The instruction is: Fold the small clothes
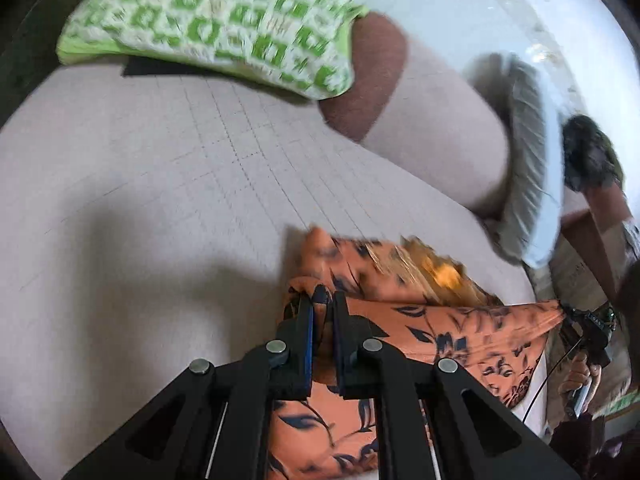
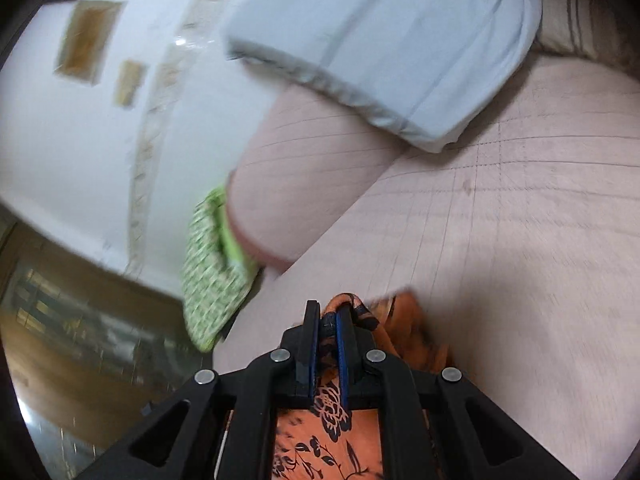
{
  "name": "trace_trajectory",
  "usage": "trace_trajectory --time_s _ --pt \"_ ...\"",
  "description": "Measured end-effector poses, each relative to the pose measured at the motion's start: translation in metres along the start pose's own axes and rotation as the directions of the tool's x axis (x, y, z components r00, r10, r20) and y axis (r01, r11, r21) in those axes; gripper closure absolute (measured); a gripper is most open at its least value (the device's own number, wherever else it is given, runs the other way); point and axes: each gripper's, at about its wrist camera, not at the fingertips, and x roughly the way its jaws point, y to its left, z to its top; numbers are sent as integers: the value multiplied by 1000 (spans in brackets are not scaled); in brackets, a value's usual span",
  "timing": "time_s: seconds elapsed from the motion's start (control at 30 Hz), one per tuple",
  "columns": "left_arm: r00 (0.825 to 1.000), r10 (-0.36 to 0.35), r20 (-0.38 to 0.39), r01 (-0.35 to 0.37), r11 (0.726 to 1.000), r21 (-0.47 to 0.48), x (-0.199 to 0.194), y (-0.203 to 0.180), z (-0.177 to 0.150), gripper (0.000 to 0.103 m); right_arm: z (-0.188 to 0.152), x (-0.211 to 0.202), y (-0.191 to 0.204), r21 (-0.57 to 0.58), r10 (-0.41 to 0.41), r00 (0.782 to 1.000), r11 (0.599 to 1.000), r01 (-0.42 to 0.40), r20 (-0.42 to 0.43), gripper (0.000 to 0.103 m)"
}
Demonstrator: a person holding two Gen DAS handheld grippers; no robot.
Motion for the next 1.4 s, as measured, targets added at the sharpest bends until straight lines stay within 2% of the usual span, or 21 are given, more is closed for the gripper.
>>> trace_trajectory --time_s 0.1,0.2,0.23,0.27,0.3,0.37,0.43,0.47,0.53,0.63,0.7,0.77,0.87,0.9,0.97,1.03,1.07,1.13,1.23,1.3,1.4 --pt "996 77 -41 -78 997 -13 51 8 21 95 27 66 -29 80 -29 998 996 34 -53 91" --pt "992 127 -22 -128 991 -38 76 13 24 92 38 108 -63 173 -49 996 983 61 -71 91" --pt "989 146 12 -145 987 -64 74 15 21 90 39 113 -70 183 -58 996 981 70 -67 91" --pt "987 155 45 -150 984 -94 67 17 18 79 40 114 -76 182 -72 996 980 81 -54 90" --pt "986 153 72 -144 982 -118 60 19 16 71 42 111 -80 178 -69 997 981 74 -32 90" --pt "971 145 188 -109 976 -186 30 20 5 49 42 91 -84 177 -50 998 983 43 34 90" --pt "942 172 289 -110 969 -220 -1 13 -10 44 44 58 -84 174 -49 991 984 27 125 88" --pt "931 190 313 -131 971 -200 -17 -1 -22 44 43 43 -79 165 -62 985 986 35 160 83" --pt "928 208 309 -164 973 -164 -29 -23 -42 40 36 22 -58 83 -76 980 995 62 183 76" --pt "933 264 243 -224 958 -179 -27 -57 -92 35 5 34 2 -173 -104 994 979 107 27 76" --pt "942 270 199 -229 951 -208 -12 -65 -115 35 -23 59 32 -288 -125 988 953 95 -89 76" --pt "939 310 148 -272 935 -227 8 -74 -137 35 -62 97 63 -391 -157 962 919 60 -222 76" --pt "902 388 188 -362 918 -160 17 -85 -148 35 -116 153 95 -488 -215 906 873 10 -366 76" --pt "899 395 187 -375 917 -136 20 -86 -146 35 -129 168 101 -514 -243 889 857 10 -388 76" --pt "902 400 163 -379 914 -145 24 -79 -142 34 -152 201 112 -557 -283 858 831 -4 -428 76" --pt "915 378 143 -353 920 -173 24 -71 -136 33 -160 238 120 -573 -330 834 819 20 -442 76" --pt "920 368 132 -343 922 -180 25 -67 -133 32 -159 249 122 -581 -342 837 813 35 -427 76" --pt "926 358 115 -335 924 -184 27 -62 -126 32 -143 274 132 -591 -340 867 804 66 -366 78" --pt "933 347 93 -324 925 -196 33 -54 -114 32 -101 311 131 -501 -352 885 849 166 -304 78" --pt "937 340 87 -321 931 -174 30 -55 -112 32 -81 311 126 -411 -303 901 897 161 -309 78" --pt "924 371 96 -359 925 -121 29 -56 -107 32 -70 278 132 -421 -257 939 896 142 -228 78"
